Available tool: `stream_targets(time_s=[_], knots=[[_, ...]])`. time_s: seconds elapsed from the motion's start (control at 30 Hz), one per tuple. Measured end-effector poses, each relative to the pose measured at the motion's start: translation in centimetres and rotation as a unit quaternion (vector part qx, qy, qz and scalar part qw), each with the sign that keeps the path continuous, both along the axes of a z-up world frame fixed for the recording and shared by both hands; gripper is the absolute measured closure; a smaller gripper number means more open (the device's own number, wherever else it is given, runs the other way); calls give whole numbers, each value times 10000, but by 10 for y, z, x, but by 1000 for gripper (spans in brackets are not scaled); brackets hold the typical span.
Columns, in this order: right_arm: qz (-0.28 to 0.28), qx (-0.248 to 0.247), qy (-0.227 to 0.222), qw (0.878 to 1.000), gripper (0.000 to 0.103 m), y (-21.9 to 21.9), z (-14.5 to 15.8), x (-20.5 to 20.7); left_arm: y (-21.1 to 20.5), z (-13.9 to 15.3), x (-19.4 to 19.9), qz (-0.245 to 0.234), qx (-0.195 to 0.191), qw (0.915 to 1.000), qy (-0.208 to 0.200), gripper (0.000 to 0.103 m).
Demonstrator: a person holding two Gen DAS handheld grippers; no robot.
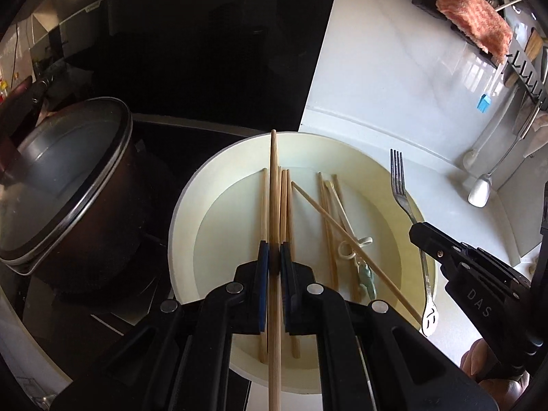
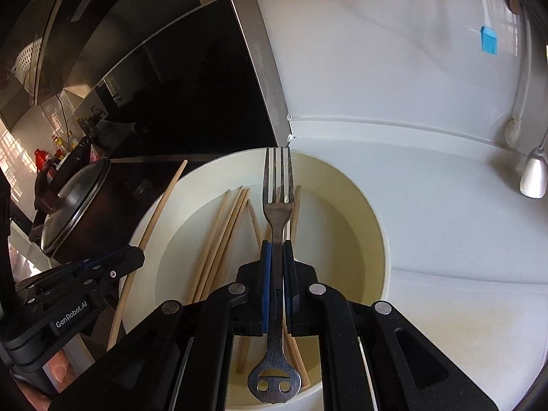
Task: Organize utensils
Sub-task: 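Lift the held chopstick and fork and carry them over the basin, then open both grippers to drop the chopstick and fork into the basin, then withdraw both open grippers slightly back from the basin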
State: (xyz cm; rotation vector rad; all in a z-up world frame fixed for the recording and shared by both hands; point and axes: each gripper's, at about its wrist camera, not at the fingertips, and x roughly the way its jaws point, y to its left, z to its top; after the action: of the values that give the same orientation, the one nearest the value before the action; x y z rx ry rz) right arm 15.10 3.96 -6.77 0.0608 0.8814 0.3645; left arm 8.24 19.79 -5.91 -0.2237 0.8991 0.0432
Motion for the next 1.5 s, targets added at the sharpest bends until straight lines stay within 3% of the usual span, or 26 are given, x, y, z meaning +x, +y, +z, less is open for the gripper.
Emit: stream_targets(time_s=[0.2, 0.77, 0.93, 1.0, 1.1, 1.17, 1.5], knots=[[198, -93, 269, 9994, 96, 12, -13, 18, 3, -17, 11, 145, -92, 9996, 218, 96], [330, -133, 846, 9958, 96, 24, -43, 42, 6, -38, 27, 304, 150, 9974, 637, 95], [253, -212, 724, 9968, 86, 17, -32, 39, 7, -41, 27, 354, 213, 9963, 756, 94], [188, -234, 709, 9970, 81, 12, -28, 38, 8, -42, 26, 388, 232, 9958, 799, 86], [153, -227, 703, 9971, 79, 4, -22, 35, 9, -38, 21, 437, 242, 9960, 739, 65], [146, -226, 683, 9973, 74, 1, -18, 31, 9, -32, 17, 467, 293, 9964, 645, 42], [215, -383, 596, 9973, 55, -4, 1, 14, 6, -14, 6, 557, 378, 9952, 714, 17]])
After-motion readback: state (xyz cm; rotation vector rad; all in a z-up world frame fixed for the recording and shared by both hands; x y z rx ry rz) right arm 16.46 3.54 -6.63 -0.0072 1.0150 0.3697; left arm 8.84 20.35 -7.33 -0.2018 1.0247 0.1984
